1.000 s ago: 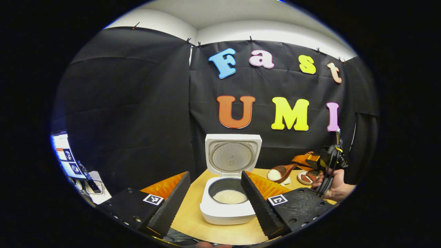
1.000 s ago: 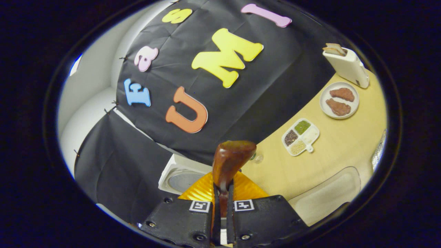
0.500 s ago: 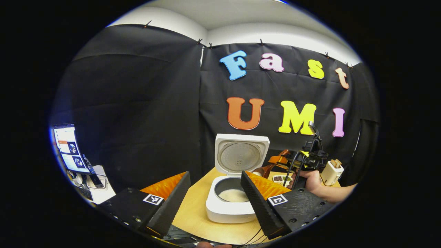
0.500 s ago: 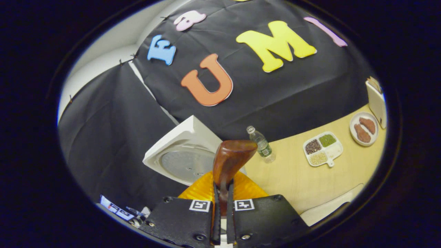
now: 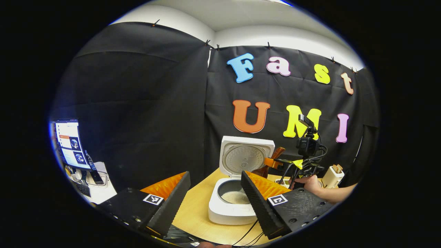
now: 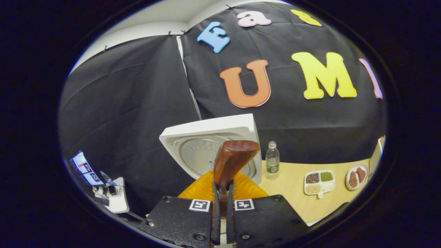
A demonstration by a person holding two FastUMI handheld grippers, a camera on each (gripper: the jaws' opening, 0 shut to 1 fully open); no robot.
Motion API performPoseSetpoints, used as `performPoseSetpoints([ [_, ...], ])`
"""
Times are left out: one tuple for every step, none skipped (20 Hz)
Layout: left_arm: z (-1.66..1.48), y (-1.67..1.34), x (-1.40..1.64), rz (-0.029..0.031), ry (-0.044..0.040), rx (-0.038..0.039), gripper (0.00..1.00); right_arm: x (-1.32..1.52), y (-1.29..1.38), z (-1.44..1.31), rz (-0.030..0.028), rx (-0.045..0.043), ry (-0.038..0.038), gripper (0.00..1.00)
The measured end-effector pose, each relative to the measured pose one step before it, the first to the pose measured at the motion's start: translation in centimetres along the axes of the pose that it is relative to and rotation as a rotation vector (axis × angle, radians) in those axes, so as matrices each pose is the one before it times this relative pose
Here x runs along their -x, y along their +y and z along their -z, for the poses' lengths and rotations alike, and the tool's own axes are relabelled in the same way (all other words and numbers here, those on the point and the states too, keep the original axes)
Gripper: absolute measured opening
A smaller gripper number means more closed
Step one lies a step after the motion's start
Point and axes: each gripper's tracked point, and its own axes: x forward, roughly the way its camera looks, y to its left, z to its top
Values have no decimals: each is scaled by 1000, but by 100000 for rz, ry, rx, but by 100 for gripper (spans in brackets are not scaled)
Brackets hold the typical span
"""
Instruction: Close the left gripper, press the button to open the rice cooker; take a wooden spoon from the chopstick holder with the right hand, scoop a spoonful of rice and pour it into the rice cooker, then put the wooden spoon back into the chopstick holder.
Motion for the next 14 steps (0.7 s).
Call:
performPoseSetpoints([
  [31, 138, 91, -72, -25, -115, 94, 59, 384, 122, -278, 3238, 421, 12],
  [6, 24, 58, -39, -21, -31, 94, -31, 267, 115, -276, 2498, 566, 12],
  [-135, 3, 31, -50, -17, -87, 94, 60, 375, 105, -512, 2153, 328, 12],
  [-17, -17, 35, -121, -22, -5, 94, -60, 272, -21, -365, 2549, 25, 12],
  [39, 66, 6, -103, -73, 46, 94, 106, 262, -125, -257, 2888, -324, 12],
  [88, 192, 129, -181, 42, -45, 94, 67, 289, -165, -337, 3082, -484, 12],
  [14, -88, 43, -365, 23, -73, 94, 115, 431, -34, -516, 2618, -554, 12],
  [-45, 61, 140, -352, -4, 6, 94, 54, 386, -87, -356, 3402, -461, 12],
  [-151, 39, -20, -281, -116, 149, 94, 112, 293, 67, -287, 3582, -695, 12],
  [-45, 148, 117, -244, -178, 194, 94, 104, 434, -66, -724, 3144, -767, 12],
  [23, -5, 87, -258, -181, 176, 94, 90, 488, 25, -899, 3091, -667, 12],
  [32, -4, 74, -71, -105, 151, 94, 67, 394, -170, -684, 3443, -774, 12],
  [62, 56, 84, -102, -61, 61, 94, 195, 431, -149, -733, 3489, -1085, 12],
  [-14, 39, 54, -47, 7, 61, 94, 140, 418, -186, -766, 1936, -1006, 12],
])
